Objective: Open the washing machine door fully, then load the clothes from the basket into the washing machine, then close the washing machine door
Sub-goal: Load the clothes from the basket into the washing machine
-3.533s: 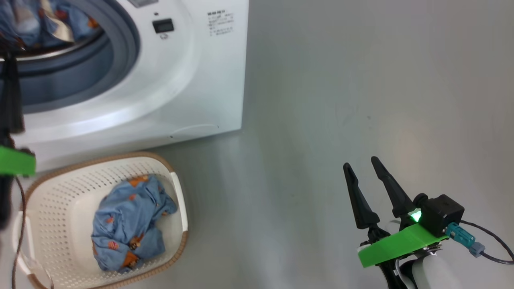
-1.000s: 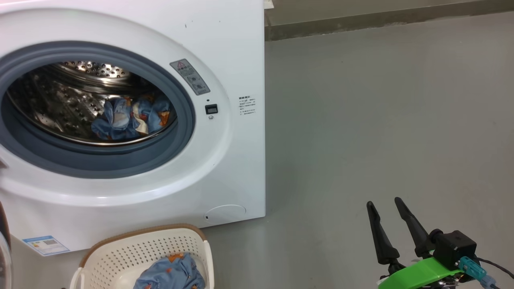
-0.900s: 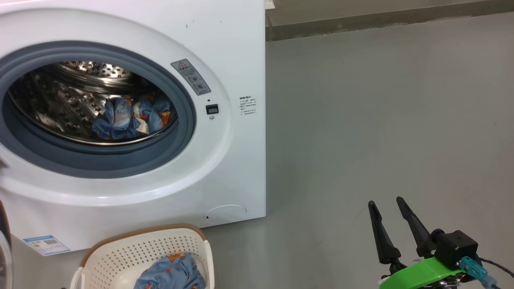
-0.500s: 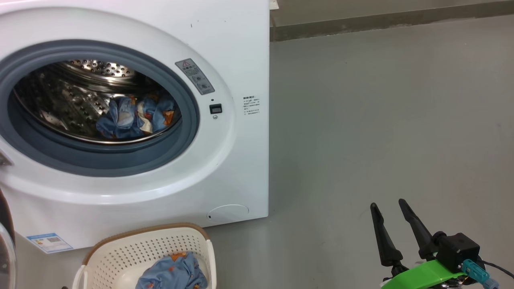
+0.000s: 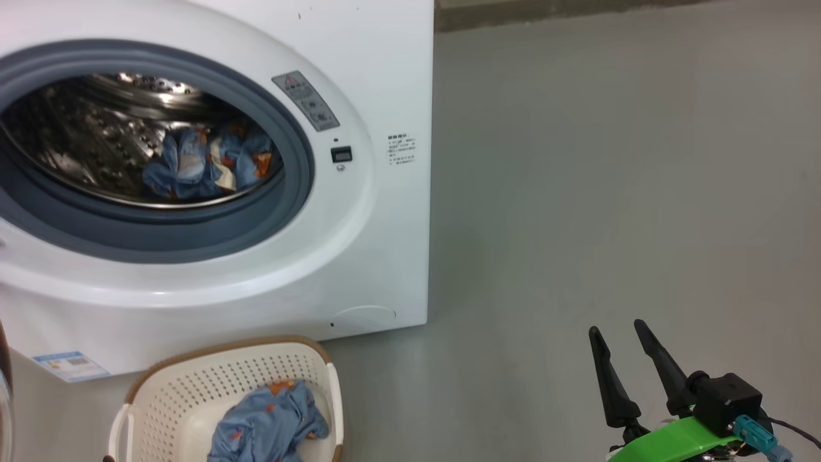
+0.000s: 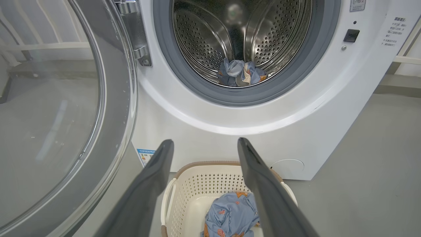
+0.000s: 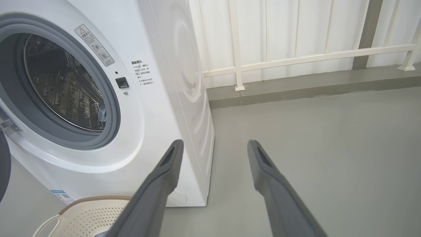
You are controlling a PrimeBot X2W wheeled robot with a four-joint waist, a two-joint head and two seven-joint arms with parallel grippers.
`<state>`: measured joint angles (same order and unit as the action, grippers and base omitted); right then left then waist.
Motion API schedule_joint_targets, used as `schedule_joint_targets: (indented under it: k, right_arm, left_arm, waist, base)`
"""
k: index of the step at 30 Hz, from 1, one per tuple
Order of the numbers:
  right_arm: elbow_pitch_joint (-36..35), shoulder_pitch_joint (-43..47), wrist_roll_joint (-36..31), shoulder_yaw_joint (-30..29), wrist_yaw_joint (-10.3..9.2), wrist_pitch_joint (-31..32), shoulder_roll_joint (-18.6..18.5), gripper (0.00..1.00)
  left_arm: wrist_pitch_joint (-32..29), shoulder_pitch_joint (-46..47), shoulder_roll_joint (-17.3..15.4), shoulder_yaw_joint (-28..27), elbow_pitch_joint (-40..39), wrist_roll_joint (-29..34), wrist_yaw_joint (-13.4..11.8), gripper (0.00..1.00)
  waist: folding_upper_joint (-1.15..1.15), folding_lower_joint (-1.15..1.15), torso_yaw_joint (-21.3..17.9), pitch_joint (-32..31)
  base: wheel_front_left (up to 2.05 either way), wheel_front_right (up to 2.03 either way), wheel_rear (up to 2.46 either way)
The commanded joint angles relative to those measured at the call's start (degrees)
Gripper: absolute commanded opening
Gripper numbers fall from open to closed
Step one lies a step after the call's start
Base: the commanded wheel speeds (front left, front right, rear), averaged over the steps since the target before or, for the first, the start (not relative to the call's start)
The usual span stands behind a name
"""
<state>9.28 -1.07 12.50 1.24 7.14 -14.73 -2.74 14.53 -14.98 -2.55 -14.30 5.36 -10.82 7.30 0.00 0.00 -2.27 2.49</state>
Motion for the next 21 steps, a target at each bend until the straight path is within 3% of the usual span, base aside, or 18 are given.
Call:
schedule_joint_targets:
  k: [1, 21]
  right_arm:
    - [-1.15, -0.29, -0.67, 1.69, 0.35, -0.27, -0.14, 1.0]
    - [-7.89, -3.26, -1.63, 4.48, 0.35, -0.27, -0.14, 1.0]
  left_arm:
    - [0.47, 2.64, -0.54, -1.47, -0.68, -0.96, 0.07, 1.0]
    - [0.47, 16.72, -14.24, 14.35, 10.21, -16.89, 0.18, 1.0]
  waist:
    - [0.0, 0.0, 0.2, 2.34]
    - [0.0, 0.0, -2.55, 22.56]
  base:
    - [0.0, 0.0, 0.0]
    - [0.0, 0.0, 0.0]
